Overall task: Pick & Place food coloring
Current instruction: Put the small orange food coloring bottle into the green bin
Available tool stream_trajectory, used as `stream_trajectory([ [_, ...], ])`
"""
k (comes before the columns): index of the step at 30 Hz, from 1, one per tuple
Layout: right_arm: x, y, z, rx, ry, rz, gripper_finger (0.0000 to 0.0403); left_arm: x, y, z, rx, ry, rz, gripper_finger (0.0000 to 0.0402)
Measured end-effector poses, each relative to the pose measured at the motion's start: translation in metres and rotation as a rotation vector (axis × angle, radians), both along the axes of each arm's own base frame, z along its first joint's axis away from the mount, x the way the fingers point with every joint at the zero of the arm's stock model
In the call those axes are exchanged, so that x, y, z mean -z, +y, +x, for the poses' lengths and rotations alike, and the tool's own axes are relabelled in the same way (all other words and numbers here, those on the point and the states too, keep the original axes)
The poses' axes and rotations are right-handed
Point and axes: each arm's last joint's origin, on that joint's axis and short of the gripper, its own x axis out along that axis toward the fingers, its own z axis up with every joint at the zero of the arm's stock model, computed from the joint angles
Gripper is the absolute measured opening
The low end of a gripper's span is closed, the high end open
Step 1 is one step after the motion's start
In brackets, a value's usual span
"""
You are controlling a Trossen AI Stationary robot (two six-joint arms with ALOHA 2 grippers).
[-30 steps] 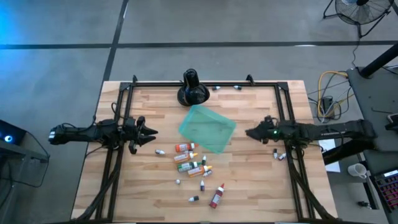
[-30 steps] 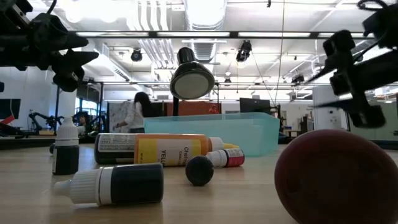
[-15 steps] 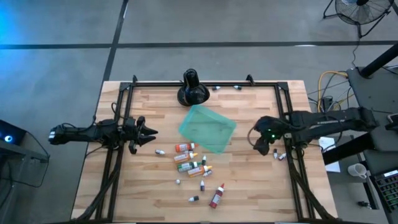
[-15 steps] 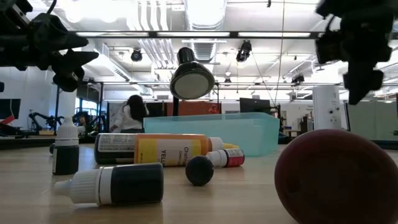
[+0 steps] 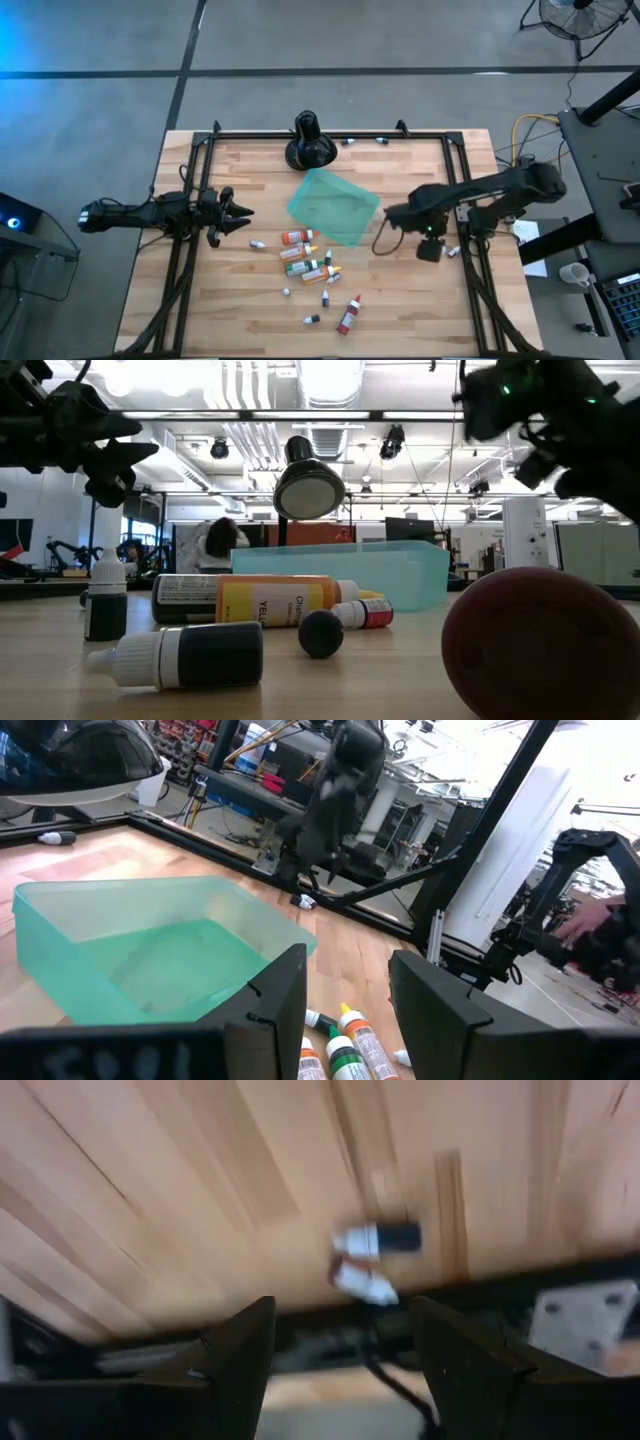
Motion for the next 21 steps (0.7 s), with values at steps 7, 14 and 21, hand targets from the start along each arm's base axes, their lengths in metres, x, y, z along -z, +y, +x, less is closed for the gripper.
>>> stream_trajectory([
  [7, 0.025, 0.021, -0.008, -0.116, 0.153, -0.022, 0.0224, 0.0, 0.0, 0.0, 0.0, -0.001, 0.0, 0.0117],
  [14, 0.039, 0.042, -0.024, -0.238, 0.23, -0.053, 0.0224, 0.0, 0.0, 0.0, 0.0, 0.0, 0.0, 0.0117],
  [21, 0.043, 0.059, -0.024, -0.222, 0.169, -0.04, 0.0224, 0.0, 0.0, 0.0, 0.0, 0.0, 0.0, 0.0117],
])
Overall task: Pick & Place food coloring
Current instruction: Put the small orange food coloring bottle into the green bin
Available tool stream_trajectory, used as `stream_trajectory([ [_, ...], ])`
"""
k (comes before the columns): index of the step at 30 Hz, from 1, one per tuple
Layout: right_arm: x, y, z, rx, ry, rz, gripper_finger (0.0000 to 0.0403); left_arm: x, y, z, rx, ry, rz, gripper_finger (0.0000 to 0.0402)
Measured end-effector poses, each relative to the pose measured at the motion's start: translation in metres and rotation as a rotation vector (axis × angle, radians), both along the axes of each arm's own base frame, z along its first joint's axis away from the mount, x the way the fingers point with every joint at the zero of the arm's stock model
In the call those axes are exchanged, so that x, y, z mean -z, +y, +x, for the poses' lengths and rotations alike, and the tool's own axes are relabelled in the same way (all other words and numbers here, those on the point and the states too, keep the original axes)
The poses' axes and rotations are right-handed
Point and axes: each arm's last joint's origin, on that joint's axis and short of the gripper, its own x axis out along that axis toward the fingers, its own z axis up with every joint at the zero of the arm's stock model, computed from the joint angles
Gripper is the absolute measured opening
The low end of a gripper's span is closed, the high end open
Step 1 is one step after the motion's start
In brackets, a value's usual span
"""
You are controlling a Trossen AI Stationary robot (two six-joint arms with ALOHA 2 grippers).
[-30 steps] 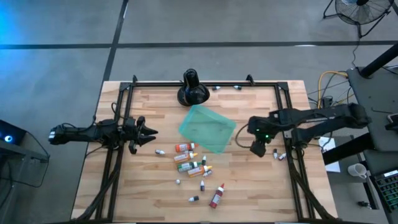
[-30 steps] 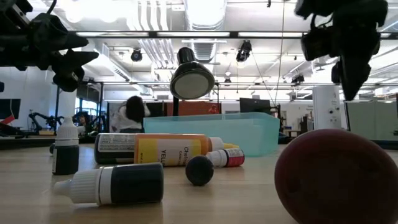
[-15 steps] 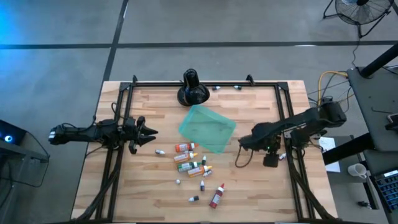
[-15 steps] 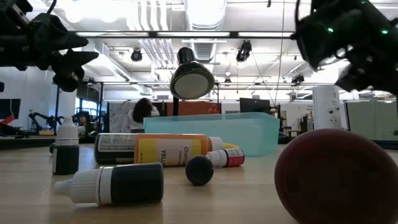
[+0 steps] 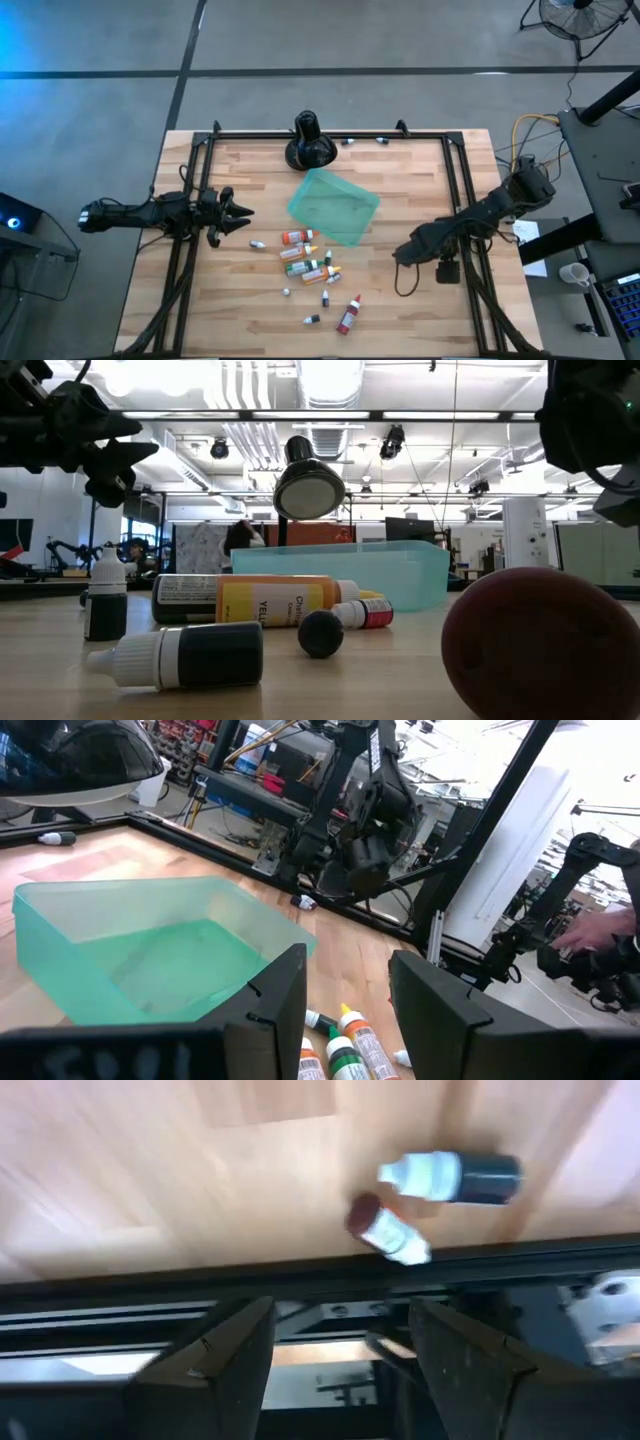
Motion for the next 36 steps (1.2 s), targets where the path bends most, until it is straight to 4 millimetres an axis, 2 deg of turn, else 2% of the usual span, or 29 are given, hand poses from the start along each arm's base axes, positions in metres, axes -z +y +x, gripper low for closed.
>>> stream_trajectory([
  [8, 0.003, -0.001, -0.005, 0.204, 0.048, -0.14, 0.0224, 0.0, 0.0, 0.0, 0.0, 0.0, 0.0, 0.0117],
  [13, 0.006, -0.008, -0.008, 0.572, 0.204, -0.269, 0.0224, 0.0, 0.0, 0.0, 0.0, 0.0, 0.0, 0.0117],
  [17, 0.003, -0.011, -0.008, 0.792, 0.229, -0.421, 0.0224, 0.0, 0.0, 0.0, 0.001, 0.0, 0.0, 0.0117],
  [25, -0.005, -0.006, -0.016, 1.336, 0.097, -0.88, 0.0224, 0.0, 0.0, 0.0, 0.001, 0.0, 0.0, 0.0117],
  [28, -0.009, -0.003, -0.02, 1.528, 0.043, -0.997, 0.0224, 0.0, 0.0, 0.0, 0.001, 0.0, 0.0, 0.0117],
  [30, -0.008, -0.002, -0.02, 1.588, 0.039, -1.022, 0.0224, 0.0, 0.0, 0.0, 0.001, 0.0, 0.0, 0.0117],
  [36, 0.011, -0.002, -0.019, 1.556, 0.053, -1.039, 0.0224, 0.0, 0.0, 0.0, 0.0, 0.0, 0.0, 0.0117],
])
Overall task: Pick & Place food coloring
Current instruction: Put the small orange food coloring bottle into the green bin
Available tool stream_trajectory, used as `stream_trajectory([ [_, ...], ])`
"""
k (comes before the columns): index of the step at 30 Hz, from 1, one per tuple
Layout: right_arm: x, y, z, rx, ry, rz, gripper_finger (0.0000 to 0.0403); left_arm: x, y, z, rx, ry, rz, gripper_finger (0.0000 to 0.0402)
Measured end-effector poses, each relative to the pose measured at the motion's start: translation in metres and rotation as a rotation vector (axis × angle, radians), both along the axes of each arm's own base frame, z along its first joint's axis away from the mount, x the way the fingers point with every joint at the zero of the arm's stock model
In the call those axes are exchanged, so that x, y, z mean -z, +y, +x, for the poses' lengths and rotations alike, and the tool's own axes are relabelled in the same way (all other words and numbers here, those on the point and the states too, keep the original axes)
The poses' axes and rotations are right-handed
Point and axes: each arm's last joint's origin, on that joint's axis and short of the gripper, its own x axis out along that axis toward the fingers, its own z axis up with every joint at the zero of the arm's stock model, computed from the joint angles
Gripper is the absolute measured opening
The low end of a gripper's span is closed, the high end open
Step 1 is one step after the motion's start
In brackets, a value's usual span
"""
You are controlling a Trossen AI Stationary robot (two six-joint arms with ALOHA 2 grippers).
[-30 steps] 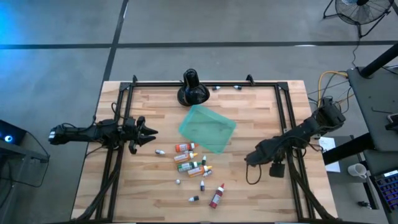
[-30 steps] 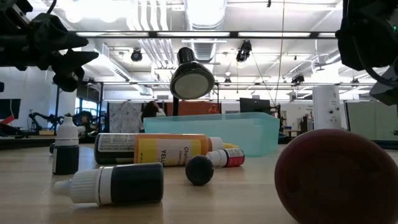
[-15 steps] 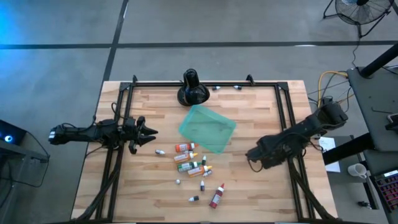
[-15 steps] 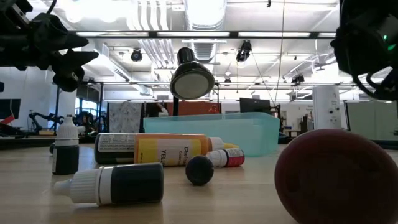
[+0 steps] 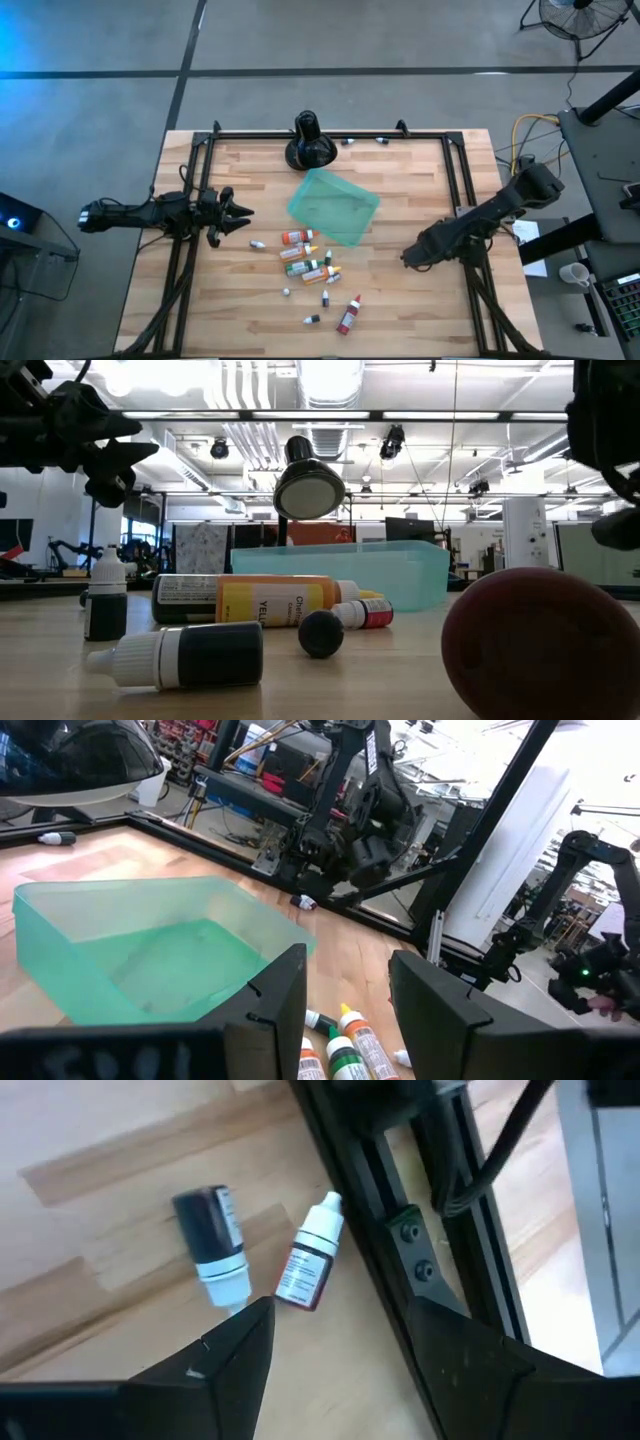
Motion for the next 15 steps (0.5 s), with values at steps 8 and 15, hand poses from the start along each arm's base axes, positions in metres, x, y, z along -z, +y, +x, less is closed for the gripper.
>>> stream_trajectory([
  [8, 0.018, -0.001, -0.005, 0.052, 0.053, 0.011, 0.0224, 0.0, 0.0, 0.0, -0.001, 0.0, 0.0, 0.0117],
  [15, 0.03, -0.004, -0.012, 0.04, 0.033, 0.028, 0.0223, 0.0, 0.0, 0.0, -0.001, 0.0, 0.0, 0.0117],
])
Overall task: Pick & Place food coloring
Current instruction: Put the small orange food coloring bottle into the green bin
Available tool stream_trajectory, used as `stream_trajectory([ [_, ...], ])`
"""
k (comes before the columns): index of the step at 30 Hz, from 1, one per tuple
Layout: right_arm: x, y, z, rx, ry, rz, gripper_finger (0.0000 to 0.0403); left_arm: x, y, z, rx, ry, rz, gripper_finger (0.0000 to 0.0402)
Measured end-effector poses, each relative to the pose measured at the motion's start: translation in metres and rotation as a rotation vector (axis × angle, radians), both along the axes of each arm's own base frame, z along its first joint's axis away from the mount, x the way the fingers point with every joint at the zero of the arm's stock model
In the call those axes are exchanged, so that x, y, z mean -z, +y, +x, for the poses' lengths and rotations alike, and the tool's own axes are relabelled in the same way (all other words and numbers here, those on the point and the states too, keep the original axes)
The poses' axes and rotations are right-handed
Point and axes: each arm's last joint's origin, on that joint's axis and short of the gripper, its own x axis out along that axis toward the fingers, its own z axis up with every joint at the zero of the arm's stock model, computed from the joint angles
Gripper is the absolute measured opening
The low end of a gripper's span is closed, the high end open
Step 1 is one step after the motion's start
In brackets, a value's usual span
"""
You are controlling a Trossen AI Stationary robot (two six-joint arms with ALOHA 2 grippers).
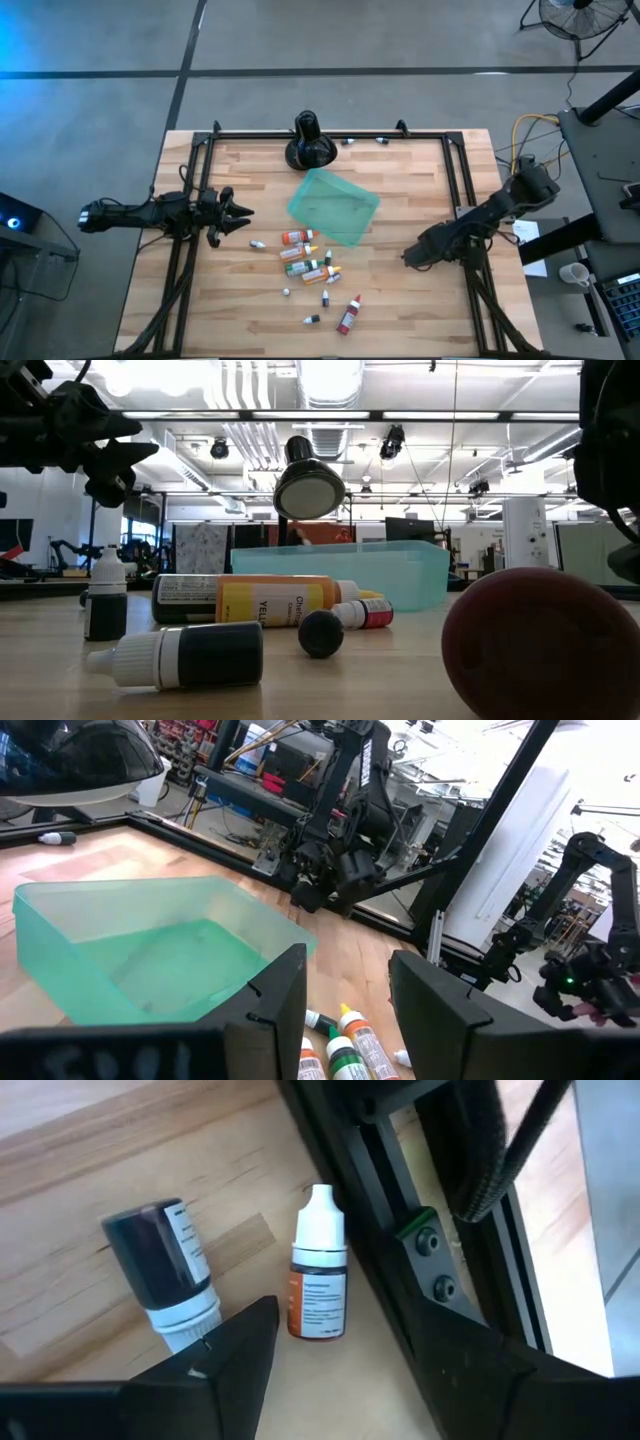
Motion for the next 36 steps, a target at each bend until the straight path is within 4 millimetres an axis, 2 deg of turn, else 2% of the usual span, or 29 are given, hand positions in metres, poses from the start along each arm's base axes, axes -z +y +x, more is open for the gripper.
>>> stream_trajectory([
  [8, 0.003, -0.002, -0.002, -0.045, -0.012, -0.011, 0.021, 0.0, 0.0, 0.0, 0.0, 0.0, 0.0, 0.0117],
  [11, 0.004, -0.003, -0.002, -0.057, -0.021, -0.011, 0.018, 0.0, 0.0, 0.0, 0.0, 0.002, 0.0, 0.0117],
  [18, 0.005, -0.003, -0.003, -0.072, -0.024, -0.022, 0.0081, 0.0, 0.0, 0.0, 0.0, 0.001, 0.0, 0.0117],
  [21, 0.005, -0.004, -0.003, -0.085, -0.025, -0.028, 0.0056, 0.0, 0.0, 0.0, 0.0, 0.001, 0.0, 0.0117],
  [24, 0.006, -0.004, -0.003, -0.1, -0.028, -0.034, 0.0053, 0.0, 0.0, 0.0, 0.0, 0.001, 0.0, 0.0117],
  [29, 0.005, -0.005, -0.003, -0.113, -0.041, -0.036, 0.007, 0.0, 0.0, 0.0, 0.0, 0.002, 0.0, 0.0117],
  [36, -0.005, -0.001, 0.012, -0.207, -0.142, -0.08, 0.0068, 0.0, 0.0, 0.0, 0.002, 0.002, 0.0, 0.0117],
])
